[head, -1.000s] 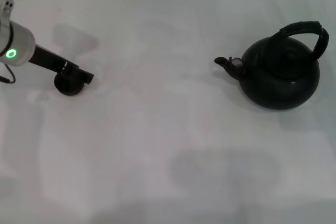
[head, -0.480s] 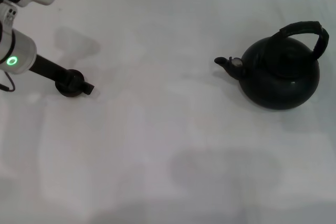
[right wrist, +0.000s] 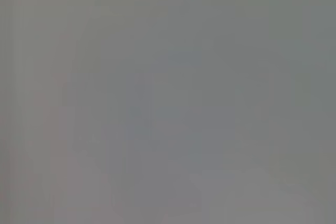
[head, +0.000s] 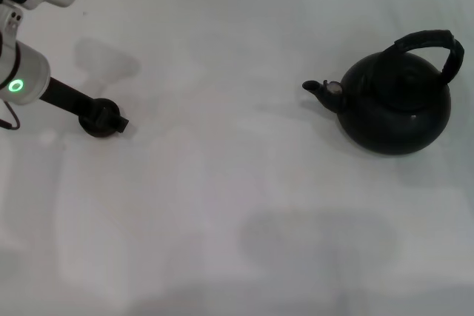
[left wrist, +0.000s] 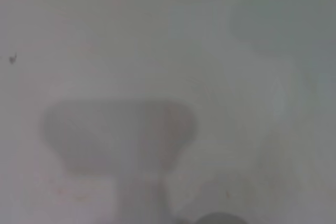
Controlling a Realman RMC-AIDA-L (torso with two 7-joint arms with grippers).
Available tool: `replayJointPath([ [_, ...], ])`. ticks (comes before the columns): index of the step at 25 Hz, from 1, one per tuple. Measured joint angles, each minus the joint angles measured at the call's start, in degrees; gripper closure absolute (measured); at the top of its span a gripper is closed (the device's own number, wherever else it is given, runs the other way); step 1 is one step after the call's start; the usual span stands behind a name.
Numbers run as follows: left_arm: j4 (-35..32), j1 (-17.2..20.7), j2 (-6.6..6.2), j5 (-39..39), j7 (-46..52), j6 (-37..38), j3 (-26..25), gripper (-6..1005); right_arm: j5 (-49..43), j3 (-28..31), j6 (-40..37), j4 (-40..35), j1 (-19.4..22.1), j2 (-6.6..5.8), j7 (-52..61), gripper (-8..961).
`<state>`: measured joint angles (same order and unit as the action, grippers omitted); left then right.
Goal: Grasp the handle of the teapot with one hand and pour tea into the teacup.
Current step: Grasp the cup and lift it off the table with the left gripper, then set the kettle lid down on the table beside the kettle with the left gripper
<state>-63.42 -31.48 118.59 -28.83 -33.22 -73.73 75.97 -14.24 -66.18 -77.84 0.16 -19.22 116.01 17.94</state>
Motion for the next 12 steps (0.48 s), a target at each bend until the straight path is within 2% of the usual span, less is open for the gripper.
replayJointPath([
  [6,-3.56,-0.01,-0.01,-0.03,-0.11,-1.69,0.32,247,0.01,0.00,0.06,0.10,0.13,0.00,-0.01,83],
  [12,-9.81,-1.99,0.18,-1.70,-0.62,-3.05,4.53,297,0.01,0.00,0.04,-0.09,0.24,0.00,0.15,83],
])
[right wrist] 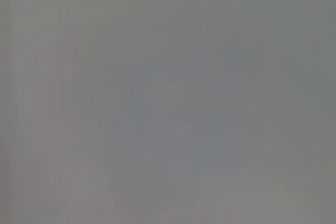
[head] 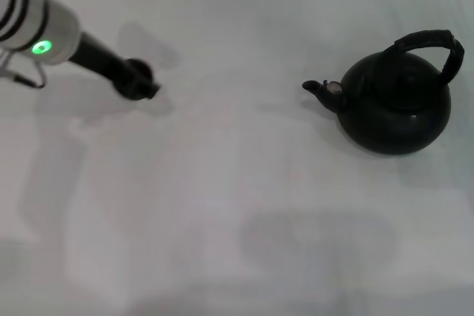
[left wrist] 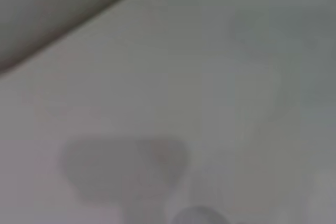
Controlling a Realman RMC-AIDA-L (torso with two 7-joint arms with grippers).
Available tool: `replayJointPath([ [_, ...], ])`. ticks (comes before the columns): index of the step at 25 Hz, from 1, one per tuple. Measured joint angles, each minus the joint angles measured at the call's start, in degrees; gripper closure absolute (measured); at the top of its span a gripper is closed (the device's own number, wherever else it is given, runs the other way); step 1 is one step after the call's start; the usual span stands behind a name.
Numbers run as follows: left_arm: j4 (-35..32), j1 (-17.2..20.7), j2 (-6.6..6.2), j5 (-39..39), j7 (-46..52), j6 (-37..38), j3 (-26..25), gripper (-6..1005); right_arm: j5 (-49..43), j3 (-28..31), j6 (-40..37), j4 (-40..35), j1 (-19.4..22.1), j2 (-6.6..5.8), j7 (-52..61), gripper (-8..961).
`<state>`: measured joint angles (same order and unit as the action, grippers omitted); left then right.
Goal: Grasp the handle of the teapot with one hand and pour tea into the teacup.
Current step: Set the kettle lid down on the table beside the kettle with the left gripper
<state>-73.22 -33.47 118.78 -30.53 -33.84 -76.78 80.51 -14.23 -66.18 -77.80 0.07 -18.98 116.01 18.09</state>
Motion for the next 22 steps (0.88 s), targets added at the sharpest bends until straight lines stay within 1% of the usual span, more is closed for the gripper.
replayJointPath([
  [3,0.56,-2.23,-0.01,-2.39,-1.64,1.82,3.79,298,0.00,0.00,-0.02,0.16,-0.03,0.05,-0.11,83],
  [5,2.40,-4.26,0.07,-2.86,-2.41,3.67,6.90,298,0.00,0.00,-0.05,0.19,-0.05,0.04,-0.13,83],
  [8,7.61,-8.78,0.20,-5.71,-3.45,6.20,12.29,297,-0.01,0.00,-0.16,-0.05,-0.03,-0.01,-0.04,83],
  [12,12.61,-12.65,0.28,-11.96,-6.53,7.86,16.86,297,0.00,0.00,-0.21,0.21,-0.18,0.01,0.00,83],
  [17,15.43,-13.90,0.44,-17.48,-10.05,9.87,19.61,296,0.00,0.00,-0.12,0.40,-0.24,0.04,0.02,83],
  [18,16.93,-14.40,0.53,-19.36,-10.39,10.01,20.62,296,0.00,0.00,-0.12,0.41,-0.26,0.04,0.02,83],
  [22,19.18,-15.37,0.58,-20.29,-10.02,10.03,21.81,296,0.00,0.00,-0.10,0.34,-0.24,0.07,0.04,83],
])
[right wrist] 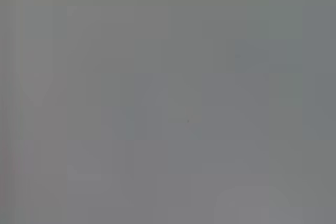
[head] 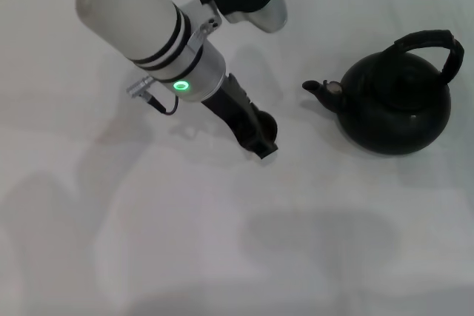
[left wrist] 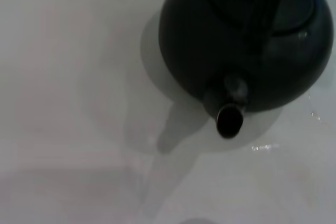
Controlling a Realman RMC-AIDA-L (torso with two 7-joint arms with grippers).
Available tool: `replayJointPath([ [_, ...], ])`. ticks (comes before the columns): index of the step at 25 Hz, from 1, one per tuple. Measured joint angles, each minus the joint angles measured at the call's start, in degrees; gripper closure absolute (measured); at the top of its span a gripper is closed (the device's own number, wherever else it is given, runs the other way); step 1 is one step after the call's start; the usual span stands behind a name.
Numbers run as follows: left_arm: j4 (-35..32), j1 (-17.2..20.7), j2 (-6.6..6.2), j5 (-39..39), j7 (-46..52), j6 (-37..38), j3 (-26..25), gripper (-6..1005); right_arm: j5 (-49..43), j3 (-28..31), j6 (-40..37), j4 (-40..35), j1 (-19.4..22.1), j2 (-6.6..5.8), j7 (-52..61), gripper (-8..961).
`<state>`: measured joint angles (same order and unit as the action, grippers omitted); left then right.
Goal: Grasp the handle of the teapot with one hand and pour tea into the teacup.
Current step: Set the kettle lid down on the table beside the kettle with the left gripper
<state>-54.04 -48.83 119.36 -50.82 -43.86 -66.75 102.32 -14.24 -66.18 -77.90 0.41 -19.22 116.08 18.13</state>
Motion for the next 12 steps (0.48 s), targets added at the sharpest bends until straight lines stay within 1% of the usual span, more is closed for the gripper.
replayJointPath([
  [10,1.14,0.15,-0.13,0.58,0.35,-0.69,0.11,297,0.00,0.00,0.04,-0.10,-0.20,0.03,0.04,83],
  [12,2.76,-0.50,-0.13,1.25,0.84,-0.58,0.14,297,0.00,0.00,0.04,-0.08,-0.20,0.04,0.07,83],
])
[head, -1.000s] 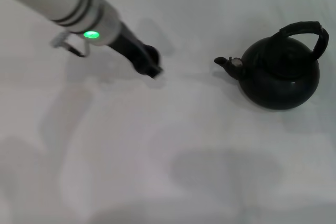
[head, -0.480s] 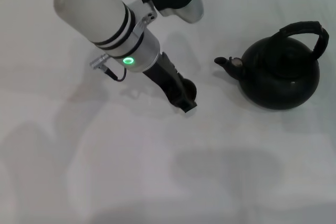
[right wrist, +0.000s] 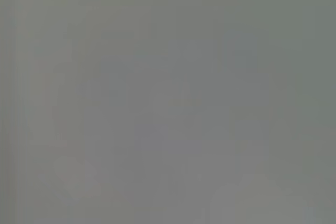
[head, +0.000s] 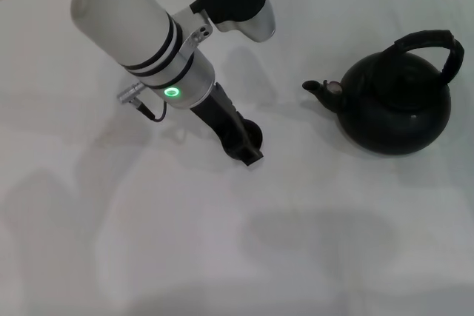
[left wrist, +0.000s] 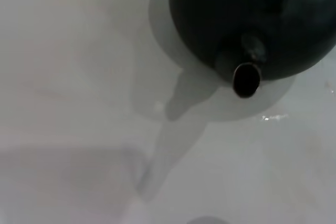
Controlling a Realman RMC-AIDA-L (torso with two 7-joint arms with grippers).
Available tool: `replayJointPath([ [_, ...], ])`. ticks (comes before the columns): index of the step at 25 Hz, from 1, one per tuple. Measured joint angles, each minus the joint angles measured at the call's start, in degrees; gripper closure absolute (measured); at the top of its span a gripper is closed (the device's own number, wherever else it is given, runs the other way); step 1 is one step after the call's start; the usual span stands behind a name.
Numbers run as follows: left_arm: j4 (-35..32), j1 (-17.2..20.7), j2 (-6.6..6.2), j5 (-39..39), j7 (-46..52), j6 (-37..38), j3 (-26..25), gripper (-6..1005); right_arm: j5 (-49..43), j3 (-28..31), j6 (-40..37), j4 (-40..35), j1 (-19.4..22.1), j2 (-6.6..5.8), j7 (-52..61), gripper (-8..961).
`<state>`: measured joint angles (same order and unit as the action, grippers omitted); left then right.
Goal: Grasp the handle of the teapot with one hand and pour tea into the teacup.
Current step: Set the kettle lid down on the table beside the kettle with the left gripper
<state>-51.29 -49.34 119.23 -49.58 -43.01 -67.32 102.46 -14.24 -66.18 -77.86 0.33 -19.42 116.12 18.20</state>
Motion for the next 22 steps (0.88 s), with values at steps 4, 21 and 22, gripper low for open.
replayJointPath([
  [4,0.32,0.08,-0.01,0.06,0.21,0.93,0.01,297,0.00,0.00,0.00,0.18,0.02,0.07,0.07,82],
  [21,0.93,-0.62,0.00,2.38,1.32,1.82,-0.15,296,0.00,0.00,-0.01,0.20,0.00,0.07,0.08,104],
  [22,1.04,-0.69,0.02,2.40,1.32,1.83,-0.10,296,0.00,0.00,-0.01,0.20,0.00,0.07,0.08,105],
])
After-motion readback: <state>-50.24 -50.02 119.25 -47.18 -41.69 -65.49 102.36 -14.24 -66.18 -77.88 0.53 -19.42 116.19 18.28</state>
